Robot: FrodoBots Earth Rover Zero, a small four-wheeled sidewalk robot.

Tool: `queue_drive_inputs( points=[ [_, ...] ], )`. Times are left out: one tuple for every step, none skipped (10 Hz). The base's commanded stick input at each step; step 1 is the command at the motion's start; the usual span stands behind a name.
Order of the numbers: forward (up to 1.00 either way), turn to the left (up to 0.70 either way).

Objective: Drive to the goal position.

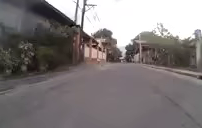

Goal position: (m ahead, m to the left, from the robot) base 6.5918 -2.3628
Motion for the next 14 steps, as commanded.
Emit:
queue_drive_inputs(
  points=[
    [1.00, 0.00],
    [1.00, 0.00],
    [1.00, 0.00],
    [1.00, 0.00],
    [1.00, 0.00],
    [1.00, 0.00],
    [1.00, 0.00],
    [1.00, 0.00],
    [1.00, 0.00],
    [1.00, 0.00],
    [1.00, 0.00],
    [1.00, 0.00],
    [1.00, 0.00],
    [1.00, 0.00]
  ],
)
